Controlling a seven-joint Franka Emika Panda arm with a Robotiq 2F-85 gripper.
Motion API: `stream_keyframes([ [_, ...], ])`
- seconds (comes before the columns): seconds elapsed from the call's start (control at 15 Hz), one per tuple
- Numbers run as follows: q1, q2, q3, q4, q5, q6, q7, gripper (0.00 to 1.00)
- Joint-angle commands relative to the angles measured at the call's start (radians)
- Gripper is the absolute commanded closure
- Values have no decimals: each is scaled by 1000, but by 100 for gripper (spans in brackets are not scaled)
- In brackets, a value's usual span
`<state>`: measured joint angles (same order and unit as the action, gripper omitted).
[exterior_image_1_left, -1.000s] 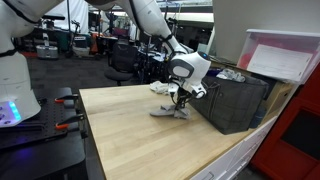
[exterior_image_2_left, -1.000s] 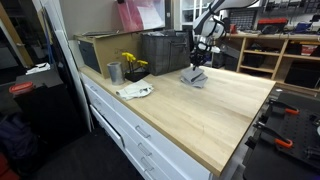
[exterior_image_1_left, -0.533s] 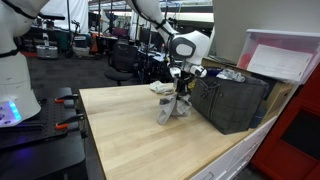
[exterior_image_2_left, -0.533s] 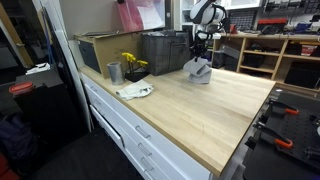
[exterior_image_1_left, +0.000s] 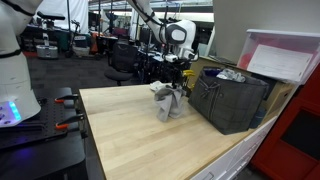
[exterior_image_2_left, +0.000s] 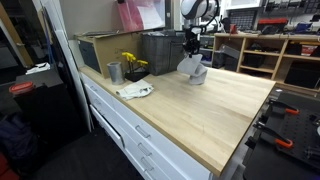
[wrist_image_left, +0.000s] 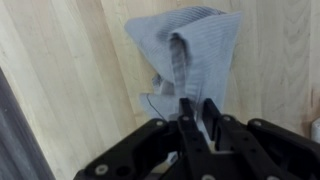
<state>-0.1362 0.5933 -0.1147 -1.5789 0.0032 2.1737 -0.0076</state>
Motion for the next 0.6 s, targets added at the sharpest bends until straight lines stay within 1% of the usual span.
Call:
stream_keyframes([
  [0.0,42,-66,4,-27,-49,-48,16,95],
  [0.07,51,-75,7,-25,-56,-57,10,100],
  [0.27,68,-87,6,-23,-70,-75,19,100],
  [0.33,68,-85,4,-20,-70,-80,23,90],
  [0.4,64,-80,3,-15,-66,-89,23,72],
  [0.53,44,-55,9,-9,-41,-104,8,60],
])
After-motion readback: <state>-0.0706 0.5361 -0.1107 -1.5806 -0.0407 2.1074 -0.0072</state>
